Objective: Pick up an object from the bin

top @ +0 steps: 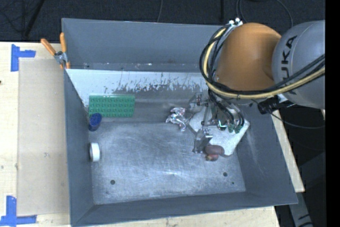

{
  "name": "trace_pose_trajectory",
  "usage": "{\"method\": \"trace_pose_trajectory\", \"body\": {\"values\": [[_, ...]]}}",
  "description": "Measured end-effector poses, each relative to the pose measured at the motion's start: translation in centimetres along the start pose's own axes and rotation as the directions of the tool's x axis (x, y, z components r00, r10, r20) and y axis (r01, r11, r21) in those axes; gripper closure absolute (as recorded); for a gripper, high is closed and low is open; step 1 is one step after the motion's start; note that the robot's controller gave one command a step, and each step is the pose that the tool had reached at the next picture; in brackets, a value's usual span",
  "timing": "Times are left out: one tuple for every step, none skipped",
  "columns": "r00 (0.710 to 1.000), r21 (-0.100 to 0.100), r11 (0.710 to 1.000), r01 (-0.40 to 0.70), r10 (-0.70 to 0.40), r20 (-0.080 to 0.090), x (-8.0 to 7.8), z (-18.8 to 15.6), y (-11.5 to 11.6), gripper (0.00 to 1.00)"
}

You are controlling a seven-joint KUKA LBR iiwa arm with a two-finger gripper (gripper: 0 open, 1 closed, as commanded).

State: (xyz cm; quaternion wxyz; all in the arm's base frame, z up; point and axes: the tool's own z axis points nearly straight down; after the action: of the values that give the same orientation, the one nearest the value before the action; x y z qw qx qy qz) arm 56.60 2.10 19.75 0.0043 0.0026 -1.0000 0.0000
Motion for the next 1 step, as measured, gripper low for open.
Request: {"method": "trace_pose_trajectory", "body": {"values": [[0.977, -0.001, 0.977, -0.214, 0.214, 0.003, -4.14, 8.88, 0.30, 0.00]]}}
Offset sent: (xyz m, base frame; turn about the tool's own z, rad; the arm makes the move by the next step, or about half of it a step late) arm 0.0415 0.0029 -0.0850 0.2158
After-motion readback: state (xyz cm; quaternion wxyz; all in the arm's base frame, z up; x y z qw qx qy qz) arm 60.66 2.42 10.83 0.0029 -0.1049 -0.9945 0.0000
